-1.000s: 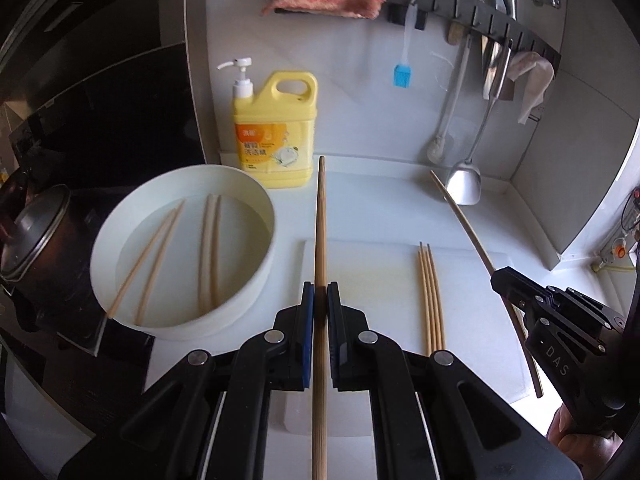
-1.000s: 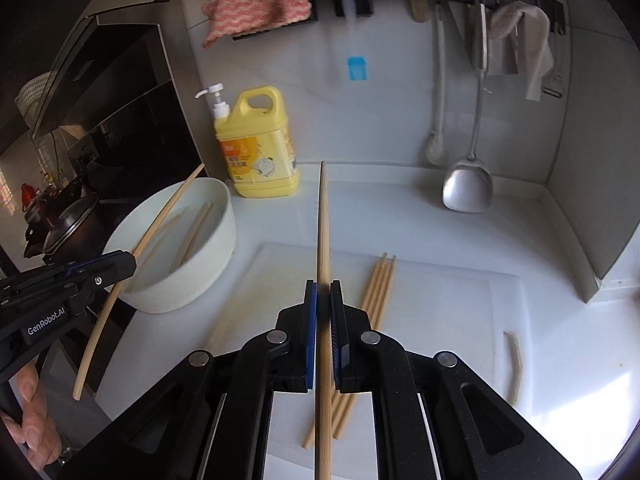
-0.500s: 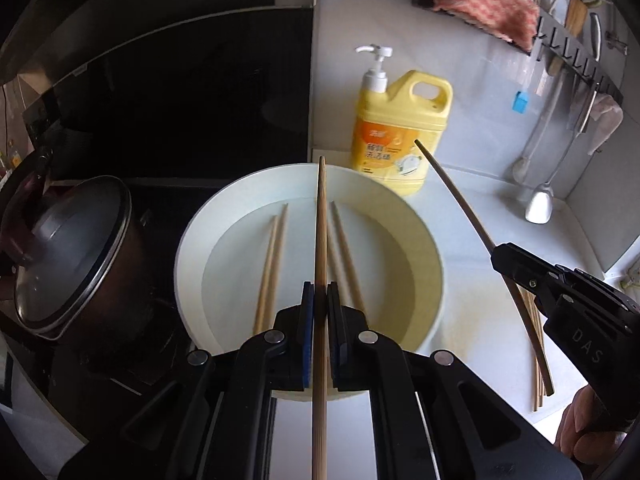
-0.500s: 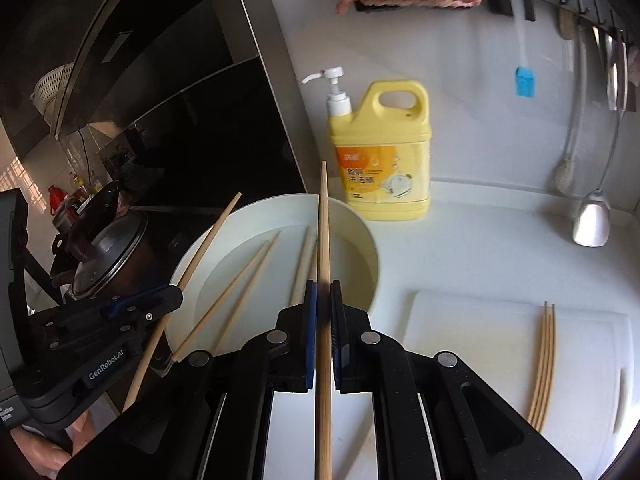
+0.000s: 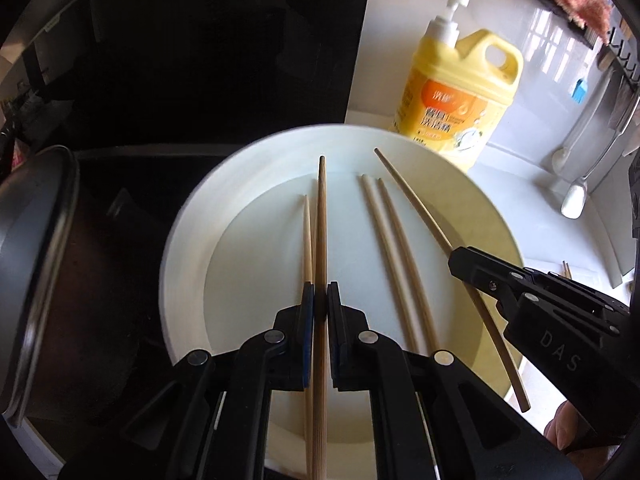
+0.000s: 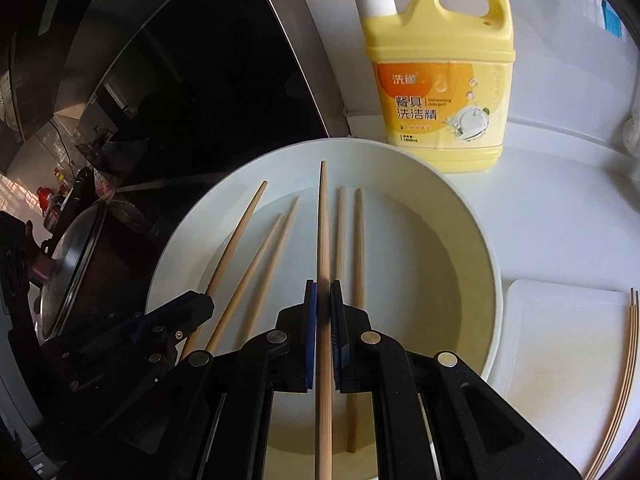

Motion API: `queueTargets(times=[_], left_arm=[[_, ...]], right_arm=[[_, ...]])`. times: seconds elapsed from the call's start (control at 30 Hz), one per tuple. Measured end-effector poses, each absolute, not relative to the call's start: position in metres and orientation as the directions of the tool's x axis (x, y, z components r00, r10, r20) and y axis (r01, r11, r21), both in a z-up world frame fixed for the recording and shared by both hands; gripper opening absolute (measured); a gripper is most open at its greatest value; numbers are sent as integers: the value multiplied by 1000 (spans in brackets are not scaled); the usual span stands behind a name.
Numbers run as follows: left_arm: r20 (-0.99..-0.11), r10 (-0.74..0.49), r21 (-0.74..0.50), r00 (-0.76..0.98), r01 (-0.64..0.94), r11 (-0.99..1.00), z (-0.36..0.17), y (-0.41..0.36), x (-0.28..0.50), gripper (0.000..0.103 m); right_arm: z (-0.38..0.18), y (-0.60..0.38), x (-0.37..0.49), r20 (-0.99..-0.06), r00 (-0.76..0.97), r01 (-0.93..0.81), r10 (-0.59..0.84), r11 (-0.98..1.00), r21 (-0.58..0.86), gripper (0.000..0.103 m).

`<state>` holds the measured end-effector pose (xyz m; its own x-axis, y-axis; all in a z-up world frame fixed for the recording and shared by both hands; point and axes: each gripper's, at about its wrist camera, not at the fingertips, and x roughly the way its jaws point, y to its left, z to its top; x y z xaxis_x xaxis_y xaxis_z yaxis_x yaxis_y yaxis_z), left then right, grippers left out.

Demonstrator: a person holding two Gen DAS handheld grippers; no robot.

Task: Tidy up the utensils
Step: 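Carry both held chopsticks up and over the white water basin, then open both grippers to drop the chopsticks into the basin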

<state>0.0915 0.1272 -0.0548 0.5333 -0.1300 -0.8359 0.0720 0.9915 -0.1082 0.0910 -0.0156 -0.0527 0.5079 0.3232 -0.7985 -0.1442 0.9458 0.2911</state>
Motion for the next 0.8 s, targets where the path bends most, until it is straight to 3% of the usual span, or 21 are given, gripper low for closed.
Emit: queueTargets(times=[0.33, 0.43, 0.5, 0.57, 0.7, 0.77, 0.8], left_arm=[[-865, -126, -104, 485, 72, 992, -83, 128, 109, 8], [-868, -119, -103, 482, 61, 993, -85, 129, 111, 12], [-866, -108, -94, 488, 54, 994, -83, 129, 109, 35], [-857, -98, -89, 505, 42, 995, -78, 132, 106, 55], [-848, -66, -61, 527, 27, 998, -70, 132, 100, 67], [-850, -66, -66, 523, 18, 998, -67, 133, 97, 71], [-850, -69, -70, 523, 18, 997, -66, 134, 95, 71]], right_arm=[[-77, -7, 110, -850, 436, -121, 296, 955, 271, 7], [-81, -9, 112, -857, 424, -111, 293, 956, 271, 7], [-79, -10, 111, -857, 431, -109, 283, 959, 262, 12], [-74, -14, 108, -850, 450, -107, 274, 962, 253, 25], [-62, -20, 100, -834, 489, -112, 256, 966, 231, 29], [-57, -23, 94, -826, 508, -111, 247, 969, 221, 40], [-55, -25, 91, -822, 515, -110, 244, 969, 219, 41]])
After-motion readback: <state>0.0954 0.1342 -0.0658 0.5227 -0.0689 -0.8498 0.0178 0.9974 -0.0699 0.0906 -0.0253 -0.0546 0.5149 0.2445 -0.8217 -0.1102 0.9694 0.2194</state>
